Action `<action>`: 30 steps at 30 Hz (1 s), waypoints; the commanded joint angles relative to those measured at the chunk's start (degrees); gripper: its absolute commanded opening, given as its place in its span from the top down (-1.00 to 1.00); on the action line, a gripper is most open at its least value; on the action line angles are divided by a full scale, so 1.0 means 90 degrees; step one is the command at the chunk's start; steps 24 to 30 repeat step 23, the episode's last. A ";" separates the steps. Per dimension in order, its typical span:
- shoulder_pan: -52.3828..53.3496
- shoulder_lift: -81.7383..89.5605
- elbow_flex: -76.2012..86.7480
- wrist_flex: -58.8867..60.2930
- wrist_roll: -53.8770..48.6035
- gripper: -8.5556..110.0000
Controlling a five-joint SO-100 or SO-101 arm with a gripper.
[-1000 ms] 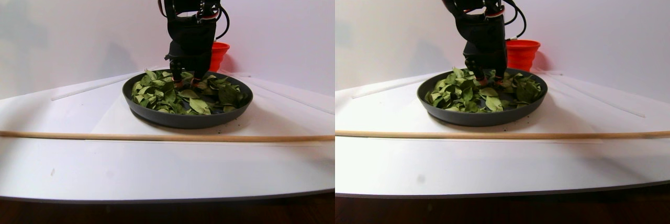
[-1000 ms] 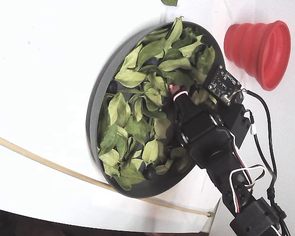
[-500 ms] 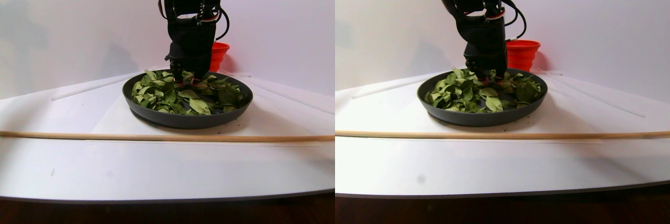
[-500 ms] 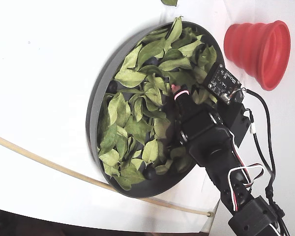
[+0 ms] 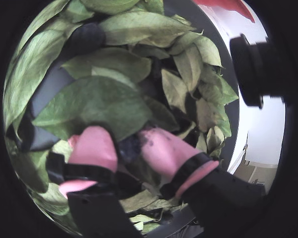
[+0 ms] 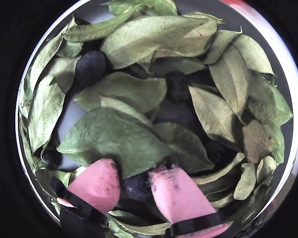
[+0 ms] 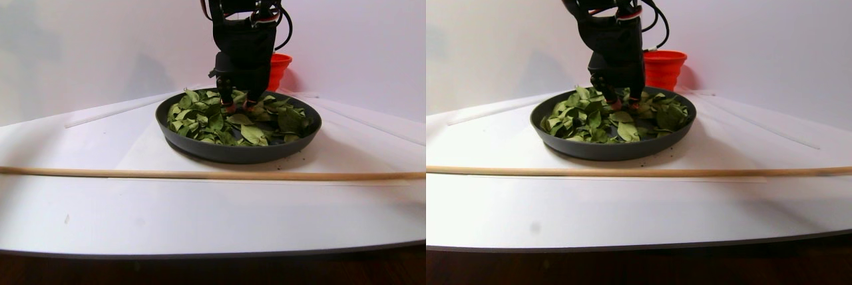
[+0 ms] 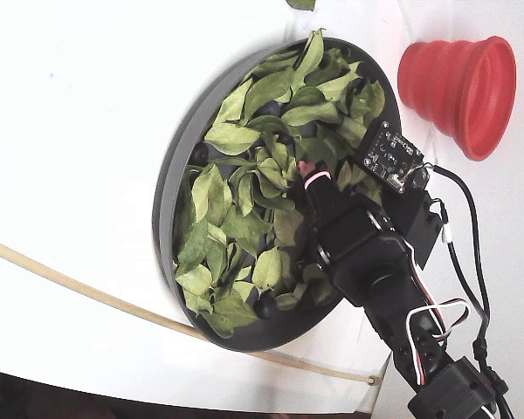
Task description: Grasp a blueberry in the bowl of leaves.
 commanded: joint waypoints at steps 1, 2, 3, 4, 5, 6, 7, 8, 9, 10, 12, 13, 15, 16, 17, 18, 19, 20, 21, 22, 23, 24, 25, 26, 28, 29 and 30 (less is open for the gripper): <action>0.0117 0.0645 0.0010 -0.0010 -0.0039 0.68; 0.0107 0.0674 0.0010 -0.0010 -0.0039 0.68; 0.0107 0.0703 0.0010 -0.0010 -0.0039 0.68; 0.0107 0.0723 0.0010 -0.0010 -0.0039 0.68; 0.0107 0.0752 0.0010 -0.0010 -0.0039 0.68; 0.0107 0.0781 0.0010 -0.0010 -0.0049 0.68; 0.0098 0.0811 0.0010 -0.0010 -0.0059 0.68; 0.0098 0.0850 0.0010 -0.0010 -0.0059 0.68; 0.0088 0.0889 0.0010 -0.0010 -0.0059 0.68; 0.0088 0.0937 0.0020 -0.0010 -0.0059 0.68; 0.0078 0.1045 0.0059 -0.0010 -0.0068 0.68; 0.0078 0.1094 0.0078 0.0000 -0.0068 0.68; 0.0068 0.1162 0.0098 0.0000 -0.0117 0.68; 0.0068 0.1201 0.0107 0.0000 -0.0146 0.68; 0.0078 0.1221 0.0107 0.0000 -0.0166 0.68; 0.0088 0.1240 0.0107 0.0000 -0.0195 0.68; 0.0088 0.1260 0.0107 0.0000 -0.0195 0.68; 0.0098 0.1289 0.0107 0.0000 -0.0205 0.68; 0.0098 0.1318 0.0107 0.0000 -0.0215 0.68; 0.0107 0.1338 0.0098 0.0000 -0.0225 0.68; 0.0117 0.1357 0.0098 0.0000 -0.0234 0.68; 0.0117 0.1357 0.0098 0.0000 -0.0234 0.68; 0.0117 0.1357 0.0098 0.0000 -0.0234 0.68; 0.0117 0.1357 0.0098 0.0000 -0.0234 0.68; 0.0117 0.1357 0.0098 0.0000 -0.0234 0.68; 0.0117 0.1357 0.0098 0.0000 -0.0234 0.68; 0.0117 0.1357 0.0098 0.0000 -0.0234 0.68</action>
